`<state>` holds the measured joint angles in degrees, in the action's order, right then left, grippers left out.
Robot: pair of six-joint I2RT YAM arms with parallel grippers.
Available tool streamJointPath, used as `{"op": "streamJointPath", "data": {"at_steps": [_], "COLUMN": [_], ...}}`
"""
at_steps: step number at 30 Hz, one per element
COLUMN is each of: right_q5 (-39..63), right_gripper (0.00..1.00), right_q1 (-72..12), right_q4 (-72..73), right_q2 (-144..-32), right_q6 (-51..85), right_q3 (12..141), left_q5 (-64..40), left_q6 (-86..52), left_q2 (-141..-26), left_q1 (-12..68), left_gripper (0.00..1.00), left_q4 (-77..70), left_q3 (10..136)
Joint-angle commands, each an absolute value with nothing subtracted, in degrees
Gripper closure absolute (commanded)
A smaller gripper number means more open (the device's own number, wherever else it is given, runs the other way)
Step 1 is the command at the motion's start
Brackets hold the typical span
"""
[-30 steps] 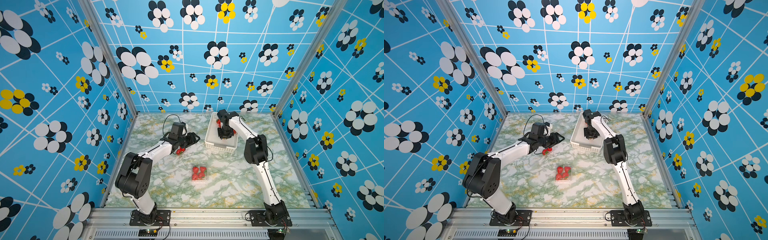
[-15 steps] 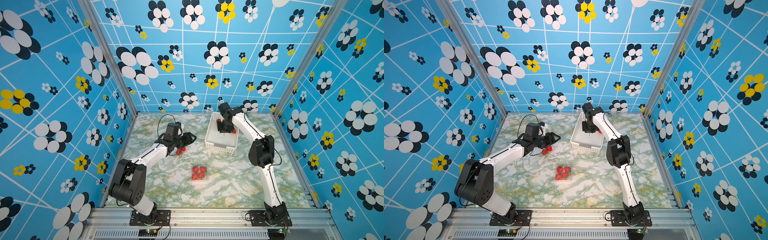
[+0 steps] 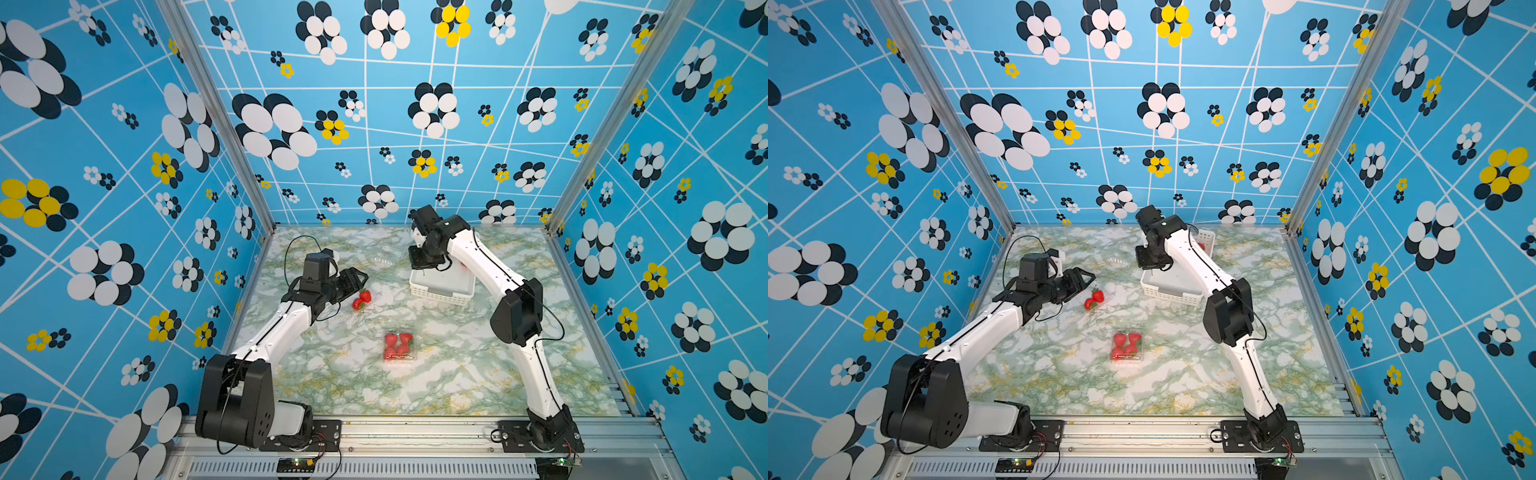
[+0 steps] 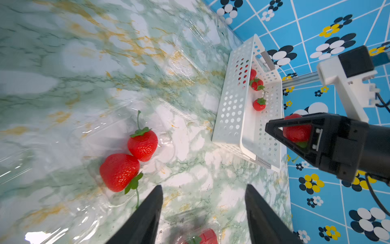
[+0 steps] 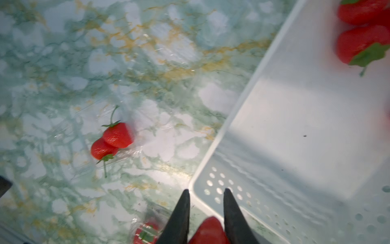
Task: Pack strawberries into containers
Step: Place the strawberry in the packing box.
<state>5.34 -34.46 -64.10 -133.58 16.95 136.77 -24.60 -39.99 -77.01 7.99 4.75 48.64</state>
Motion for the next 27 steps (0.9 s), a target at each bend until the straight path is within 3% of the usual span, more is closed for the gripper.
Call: {"op": "streamJointPath", "data": {"at_steps": [1, 12, 27], "right_q5": [9.9, 15.1, 16.8], "right_gripper": [0.79, 0.78, 0.74], "right_q1": [-37.7, -45.1, -46.9], "right_q4": [-64.7, -55.8, -51.3], "right_q2": [-134.7, -145.3, -151.7], "right_q6": [17.9, 19.5, 19.2], "right_q3": [139.7, 148.0, 151.1], "left_q5": [-24.1, -25.7, -30.4], "left_q6": [-38.3, -38.3, -38.8], "left_q2": [-74.0, -69.9, -75.1], "left_q1": [5.5, 0.1, -1.4], "left_gripper": [0.37, 0.36, 0.36], "left_q4": [8.2, 5.6, -1.8], "left_q3": [45.8, 38.5, 36.0]}}
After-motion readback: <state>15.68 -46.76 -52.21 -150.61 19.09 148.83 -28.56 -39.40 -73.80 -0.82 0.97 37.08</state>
